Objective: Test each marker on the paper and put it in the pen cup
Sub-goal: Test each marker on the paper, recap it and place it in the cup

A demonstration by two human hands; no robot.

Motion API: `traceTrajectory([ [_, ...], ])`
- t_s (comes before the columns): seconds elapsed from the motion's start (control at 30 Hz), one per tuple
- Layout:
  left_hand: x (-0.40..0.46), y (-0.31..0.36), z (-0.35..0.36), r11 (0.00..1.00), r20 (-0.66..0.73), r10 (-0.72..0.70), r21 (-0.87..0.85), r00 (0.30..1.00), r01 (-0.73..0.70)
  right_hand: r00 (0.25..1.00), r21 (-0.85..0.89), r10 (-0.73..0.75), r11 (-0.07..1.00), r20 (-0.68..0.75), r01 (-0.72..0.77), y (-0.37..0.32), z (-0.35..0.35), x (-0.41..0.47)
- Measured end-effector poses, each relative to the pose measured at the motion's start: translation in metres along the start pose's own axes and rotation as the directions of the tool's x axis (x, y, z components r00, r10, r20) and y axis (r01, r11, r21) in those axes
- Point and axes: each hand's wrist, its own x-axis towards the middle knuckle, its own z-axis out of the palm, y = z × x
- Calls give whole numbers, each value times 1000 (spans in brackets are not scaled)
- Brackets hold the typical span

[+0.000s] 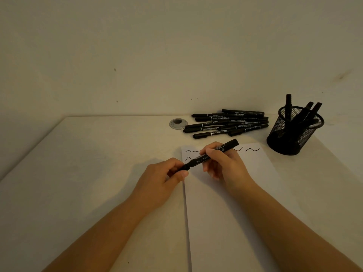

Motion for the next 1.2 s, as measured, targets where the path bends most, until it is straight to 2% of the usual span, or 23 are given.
traceTrajectory([
  [0.23,-4,10,-3,993,-71,119,34,990,-117,994,-34,-48,998,97,52,-4,3,-6],
  [0.33,-6,15,-3,986,-102,164,55,981,-159,996,-55,-53,997,78,57,-5,9,-9],
  [0.47,-10,22,-6,967,-150,249,93,957,-237,997,25,-75,997,19,75,-5,15,-11],
  [0.63,-12,30,-5,948,-161,297,166,941,-271,996,63,-83,994,-26,84,-2,17,-13],
  [1.0,-13,39,-5,960,-113,262,132,958,-247,991,229,-61,970,-116,87,5,22,-16],
  [1.2,-14,39,-3,991,19,60,-123,998,-57,988,200,-114,971,-102,132,7,22,-17],
])
